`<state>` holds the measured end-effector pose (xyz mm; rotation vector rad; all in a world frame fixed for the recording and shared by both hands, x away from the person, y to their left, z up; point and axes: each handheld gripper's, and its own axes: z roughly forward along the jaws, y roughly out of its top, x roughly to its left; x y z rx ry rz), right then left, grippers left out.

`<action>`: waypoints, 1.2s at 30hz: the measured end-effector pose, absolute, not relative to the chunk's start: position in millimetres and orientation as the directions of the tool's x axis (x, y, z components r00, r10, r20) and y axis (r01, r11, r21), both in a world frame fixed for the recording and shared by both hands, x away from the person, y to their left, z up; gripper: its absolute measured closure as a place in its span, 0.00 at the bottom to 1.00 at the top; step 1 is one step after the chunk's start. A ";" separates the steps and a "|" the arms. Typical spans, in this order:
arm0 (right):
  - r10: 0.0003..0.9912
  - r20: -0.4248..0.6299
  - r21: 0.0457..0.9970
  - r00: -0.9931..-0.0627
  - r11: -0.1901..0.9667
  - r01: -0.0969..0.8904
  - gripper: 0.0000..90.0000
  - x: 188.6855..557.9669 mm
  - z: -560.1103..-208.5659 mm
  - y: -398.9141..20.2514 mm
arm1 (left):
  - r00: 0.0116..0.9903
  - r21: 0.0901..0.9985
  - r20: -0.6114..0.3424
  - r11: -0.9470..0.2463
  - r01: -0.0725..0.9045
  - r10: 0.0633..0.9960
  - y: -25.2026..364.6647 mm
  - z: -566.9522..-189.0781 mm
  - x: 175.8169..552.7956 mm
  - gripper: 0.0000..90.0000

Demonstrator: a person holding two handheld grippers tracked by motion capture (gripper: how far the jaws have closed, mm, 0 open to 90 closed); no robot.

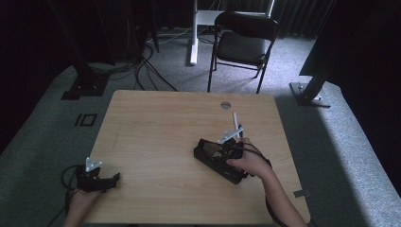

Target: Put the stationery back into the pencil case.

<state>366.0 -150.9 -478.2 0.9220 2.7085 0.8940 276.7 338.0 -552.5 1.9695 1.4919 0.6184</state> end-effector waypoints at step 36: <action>0.580 0.067 0.537 -0.812 0.665 0.519 0.59 369.3 -481.8 -143.5 | 0.265 0.693 0.015 -0.201 0.692 0.964 338.0 -552.5 276.7 0.00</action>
